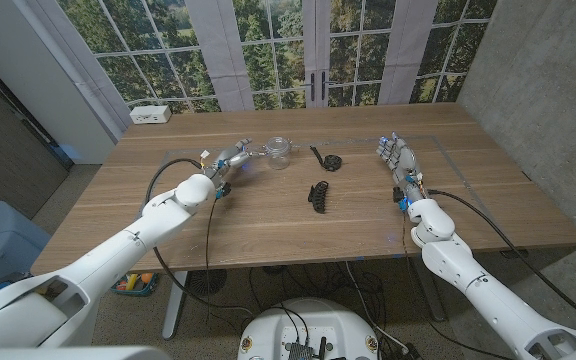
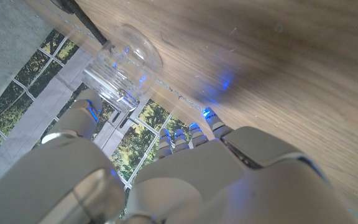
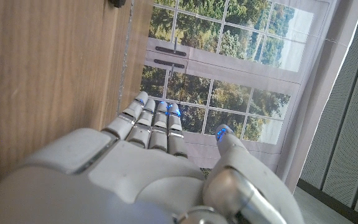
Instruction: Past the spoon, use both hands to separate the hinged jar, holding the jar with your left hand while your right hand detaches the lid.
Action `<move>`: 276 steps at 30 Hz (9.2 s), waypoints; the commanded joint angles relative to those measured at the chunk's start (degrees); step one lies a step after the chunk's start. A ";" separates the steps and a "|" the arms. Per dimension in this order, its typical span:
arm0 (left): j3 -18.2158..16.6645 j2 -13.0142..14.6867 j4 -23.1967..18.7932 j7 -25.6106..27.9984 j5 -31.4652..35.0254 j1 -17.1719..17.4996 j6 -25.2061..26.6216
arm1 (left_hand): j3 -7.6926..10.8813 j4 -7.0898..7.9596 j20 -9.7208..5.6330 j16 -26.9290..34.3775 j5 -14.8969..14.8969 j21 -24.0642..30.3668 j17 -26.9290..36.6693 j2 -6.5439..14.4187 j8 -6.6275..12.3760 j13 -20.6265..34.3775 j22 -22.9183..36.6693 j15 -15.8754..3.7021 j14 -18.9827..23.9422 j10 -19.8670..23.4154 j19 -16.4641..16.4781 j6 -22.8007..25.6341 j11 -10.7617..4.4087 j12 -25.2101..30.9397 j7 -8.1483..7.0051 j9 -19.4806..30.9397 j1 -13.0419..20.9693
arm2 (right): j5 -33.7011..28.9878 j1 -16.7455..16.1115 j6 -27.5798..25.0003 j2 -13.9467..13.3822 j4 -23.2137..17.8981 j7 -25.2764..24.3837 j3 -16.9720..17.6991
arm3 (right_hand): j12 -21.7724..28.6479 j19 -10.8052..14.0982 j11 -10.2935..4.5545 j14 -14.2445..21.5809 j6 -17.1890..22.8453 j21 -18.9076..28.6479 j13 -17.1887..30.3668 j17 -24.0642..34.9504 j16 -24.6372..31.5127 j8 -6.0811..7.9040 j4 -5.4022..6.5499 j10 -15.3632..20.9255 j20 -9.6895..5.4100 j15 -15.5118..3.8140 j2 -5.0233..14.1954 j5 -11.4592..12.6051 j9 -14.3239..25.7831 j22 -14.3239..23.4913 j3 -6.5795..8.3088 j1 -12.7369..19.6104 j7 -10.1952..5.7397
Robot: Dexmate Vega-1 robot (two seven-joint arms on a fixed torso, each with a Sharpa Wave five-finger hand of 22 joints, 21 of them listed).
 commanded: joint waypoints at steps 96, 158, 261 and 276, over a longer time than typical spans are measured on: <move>2.22 -22.18 40.61 -20.07 -13.71 -16.58 -24.46 | 2.24 10.46 1.04 6.96 0.30 -3.51 5.60 19.84 22.39 12.91 1.91 -9.74 32.66 51.63 21.43 37.31 -2.81 13.77 4.51 14.01 21.24 | -3.13 -6.17 1.17 -0.02 -4.84 -8.14 2.23 | 0.47 1.36 0.62 0.84 1.35 -0.81 -0.30 -0.67 -0.30 0.65 -1.73 1.61 0.85 0.61 0.53 -0.01 0.22 0.22 -0.67 -1.94 0.66; 0.34 -10.45 24.07 -43.33 -21.40 -21.78 -11.34 | 2.13 6.17 -0.42 8.69 0.35 1.59 9.36 18.05 33.72 23.46 3.02 -10.34 38.40 54.48 24.56 40.48 -0.70 22.46 5.95 24.67 24.34 | -38.41 -11.79 -7.74 2.22 -21.35 -34.50 -0.12 | 0.55 3.85 -2.19 3.08 2.73 -0.72 -0.56 -1.78 -0.03 0.94 -8.81 3.28 0.40 -1.36 1.38 2.12 0.19 0.30 2.97 5.34 -2.30; -3.78 -19.58 56.35 -79.44 -29.16 -36.36 -7.23 | -0.41 2.25 -0.59 8.01 1.87 4.09 9.09 18.61 35.95 24.06 2.67 -11.50 41.28 58.00 23.93 43.43 0.37 24.36 6.83 24.56 24.35 | -74.51 3.76 -45.32 7.73 -15.29 -58.65 -25.09 | 1.84 10.29 -7.98 7.78 6.83 1.02 0.57 -0.54 3.19 2.22 -10.88 7.77 4.06 -7.27 -7.54 1.57 0.48 0.93 1.98 18.65 -8.19; -4.10 -21.20 58.03 -79.95 -28.29 -37.02 -7.47 | -0.49 2.28 -0.58 7.83 1.97 4.39 9.15 18.63 35.97 24.01 2.64 -11.48 41.33 57.94 23.78 43.36 0.22 24.34 6.96 24.44 24.28 | -85.76 0.96 -36.00 16.67 -8.06 -58.74 -16.97 | 5.70 13.58 -11.57 13.22 14.55 1.98 4.25 2.03 7.52 5.29 -10.86 15.11 2.66 -10.83 -9.91 0.26 1.00 1.07 0.16 24.52 -10.82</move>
